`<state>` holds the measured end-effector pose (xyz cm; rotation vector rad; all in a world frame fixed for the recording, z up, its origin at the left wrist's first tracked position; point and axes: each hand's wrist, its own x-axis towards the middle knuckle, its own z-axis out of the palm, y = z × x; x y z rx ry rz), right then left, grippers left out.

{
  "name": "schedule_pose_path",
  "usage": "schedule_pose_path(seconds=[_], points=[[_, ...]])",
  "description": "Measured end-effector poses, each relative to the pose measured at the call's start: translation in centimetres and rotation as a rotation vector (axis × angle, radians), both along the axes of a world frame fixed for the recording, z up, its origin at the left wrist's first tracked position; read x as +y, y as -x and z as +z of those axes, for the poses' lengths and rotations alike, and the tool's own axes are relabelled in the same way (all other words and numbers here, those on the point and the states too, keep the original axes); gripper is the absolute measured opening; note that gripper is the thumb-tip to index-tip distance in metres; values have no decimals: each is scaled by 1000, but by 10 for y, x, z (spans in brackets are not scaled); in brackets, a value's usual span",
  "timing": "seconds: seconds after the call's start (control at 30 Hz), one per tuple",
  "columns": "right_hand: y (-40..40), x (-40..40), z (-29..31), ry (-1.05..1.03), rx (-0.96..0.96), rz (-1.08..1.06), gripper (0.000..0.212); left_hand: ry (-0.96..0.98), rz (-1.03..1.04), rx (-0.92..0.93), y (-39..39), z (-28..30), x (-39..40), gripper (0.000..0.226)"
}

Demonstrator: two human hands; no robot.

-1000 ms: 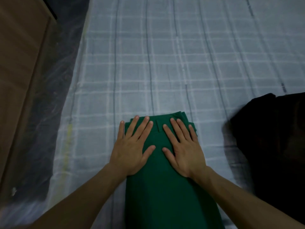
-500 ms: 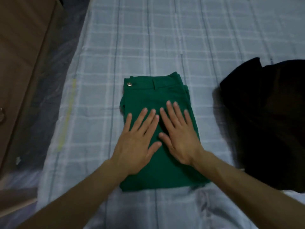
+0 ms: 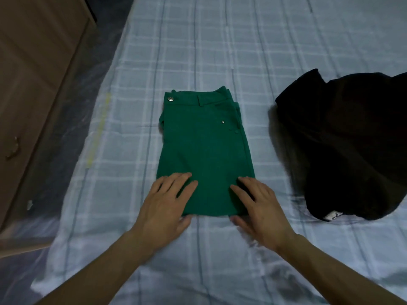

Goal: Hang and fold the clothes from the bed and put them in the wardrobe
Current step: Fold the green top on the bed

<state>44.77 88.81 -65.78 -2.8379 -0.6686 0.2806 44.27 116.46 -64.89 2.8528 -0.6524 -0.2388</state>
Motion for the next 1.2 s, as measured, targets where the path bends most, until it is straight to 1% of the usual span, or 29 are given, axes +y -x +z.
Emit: schedule_pose_path(seconds=[0.07, 0.17, 0.3, 0.37, 0.43, 0.53, 0.63, 0.8, 0.9, 1.07, 1.2], points=[[1, 5, 1, -46, -49, -4, 61, 29, 34, -17, 5, 1, 0, 75], [5, 13, 0, -82, -79, -7, 49, 40, 76, -39, 7, 3, -2, 65], [7, 22, 1, -94, -95, -77, 44, 77, 102, -74, 2, 11, -4, 48], [5, 23, 4, -104, -98, -106, 36, 107, 115, -73, -2, 17, -2, 40], [-2, 22, 8, -118, -87, -134, 27, 154, 138, -60, -7, 23, 1, 33], [-18, 21, 19, -192, -88, -184, 24, 250, 189, -35, -20, 34, 3, 25], [-39, 23, 34, -323, -137, -261, 22, 357, 217, -85, -40, 45, 5, 22], [-94, 31, 61, -405, -238, -314, 16, 500, 301, -143, -90, 56, 17, 24], [-132, 36, 70, -411, -264, -337, 14, 554, 346, -173, -124, 58, 24, 27], [-199, 48, 69, -393, -257, -376, 14, 576, 391, -188, -187, 56, 30, 23], [-253, 53, 55, -356, -231, -424, 13, 595, 420, -140, -248, 40, 34, 20]])
